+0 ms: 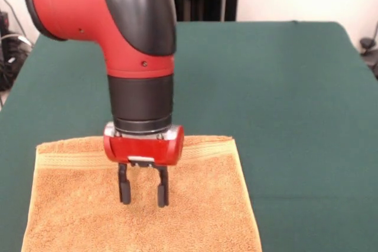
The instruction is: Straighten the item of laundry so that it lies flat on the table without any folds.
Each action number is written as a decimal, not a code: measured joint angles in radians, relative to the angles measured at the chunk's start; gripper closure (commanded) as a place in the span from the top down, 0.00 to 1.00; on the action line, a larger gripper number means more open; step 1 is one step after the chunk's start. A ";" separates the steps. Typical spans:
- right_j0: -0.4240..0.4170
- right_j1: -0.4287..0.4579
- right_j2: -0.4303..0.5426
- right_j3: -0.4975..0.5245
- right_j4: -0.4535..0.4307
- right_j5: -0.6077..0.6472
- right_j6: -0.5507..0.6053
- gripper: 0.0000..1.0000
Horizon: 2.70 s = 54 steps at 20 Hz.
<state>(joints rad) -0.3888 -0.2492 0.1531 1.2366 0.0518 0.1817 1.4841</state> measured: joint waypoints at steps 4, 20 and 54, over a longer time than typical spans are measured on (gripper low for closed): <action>0.019 0.023 0.000 0.004 -0.032 -0.078 0.000 1.00; 0.145 0.042 -0.100 -0.002 -0.043 -0.167 0.000 1.00; 0.354 -0.007 -0.300 0.162 0.095 -0.215 0.000 1.00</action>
<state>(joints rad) -0.0344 -0.2567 -0.1466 1.3983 0.1470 -0.0333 1.4843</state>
